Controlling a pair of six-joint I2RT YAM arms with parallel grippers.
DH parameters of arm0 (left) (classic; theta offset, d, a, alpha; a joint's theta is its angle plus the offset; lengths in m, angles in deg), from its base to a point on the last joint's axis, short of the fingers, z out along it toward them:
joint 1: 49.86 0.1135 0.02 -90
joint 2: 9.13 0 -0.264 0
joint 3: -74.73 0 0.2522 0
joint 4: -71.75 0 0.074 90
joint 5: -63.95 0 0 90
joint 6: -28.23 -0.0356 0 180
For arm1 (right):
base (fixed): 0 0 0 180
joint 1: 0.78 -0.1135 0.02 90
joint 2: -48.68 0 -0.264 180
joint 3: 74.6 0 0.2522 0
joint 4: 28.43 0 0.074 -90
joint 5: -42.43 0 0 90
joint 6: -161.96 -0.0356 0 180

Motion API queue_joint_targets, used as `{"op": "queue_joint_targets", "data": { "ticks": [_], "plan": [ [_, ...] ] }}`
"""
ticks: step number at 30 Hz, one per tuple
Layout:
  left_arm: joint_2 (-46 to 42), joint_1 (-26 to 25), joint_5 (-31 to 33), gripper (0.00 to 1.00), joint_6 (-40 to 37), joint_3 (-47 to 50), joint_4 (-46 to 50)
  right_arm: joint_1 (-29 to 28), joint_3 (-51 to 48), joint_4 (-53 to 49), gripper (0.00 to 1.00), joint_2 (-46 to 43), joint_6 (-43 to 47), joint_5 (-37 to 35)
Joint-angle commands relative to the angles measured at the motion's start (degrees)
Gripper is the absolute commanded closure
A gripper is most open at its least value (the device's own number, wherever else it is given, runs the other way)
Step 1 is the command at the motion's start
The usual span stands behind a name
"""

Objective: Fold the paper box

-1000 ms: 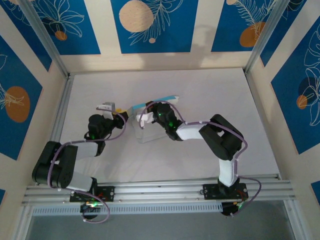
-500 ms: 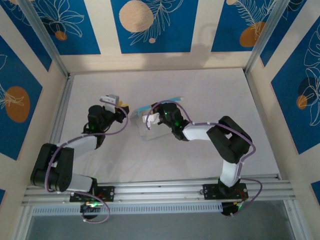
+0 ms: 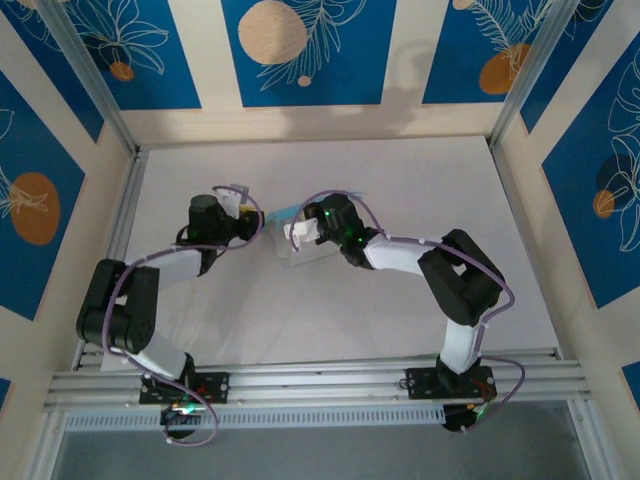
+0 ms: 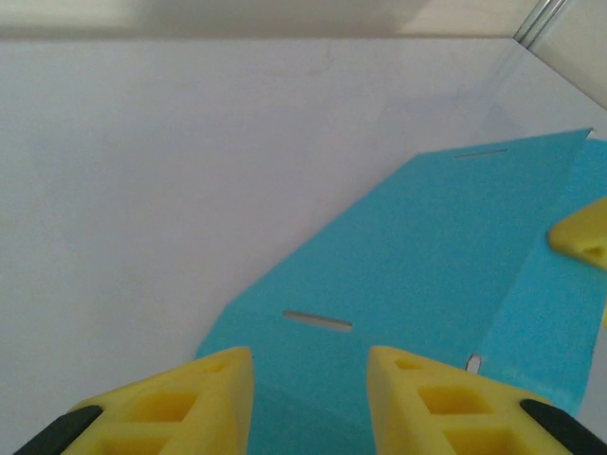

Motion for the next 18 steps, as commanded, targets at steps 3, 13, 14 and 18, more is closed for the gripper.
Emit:
{"op": "queue_joint_targets", "data": {
  "ticks": [3,13,14,18],
  "plan": [
    [1.7,0.1,-4.4,0.63,6.4,0.0,-0.8,0.4,5.0,-15.2,1.00,-2.7,-3.2,2.2],
    [1.1,-0.1,-8.6,0.63,11.0,1.9,-3.6,0.2,10.1,-26.8,1.00,-5.5,-6.3,2.5],
    [1.1,-0.2,-8.4,0.63,12.1,2.0,-3.8,0.1,10.6,-27.4,1.00,-5.3,-6.5,2.1],
    [2.3,-0.2,-10.2,0.63,16.4,2.5,-7.2,-0.1,11.7,-29.0,1.00,-5.0,-7.3,2.2]
  ]
}}
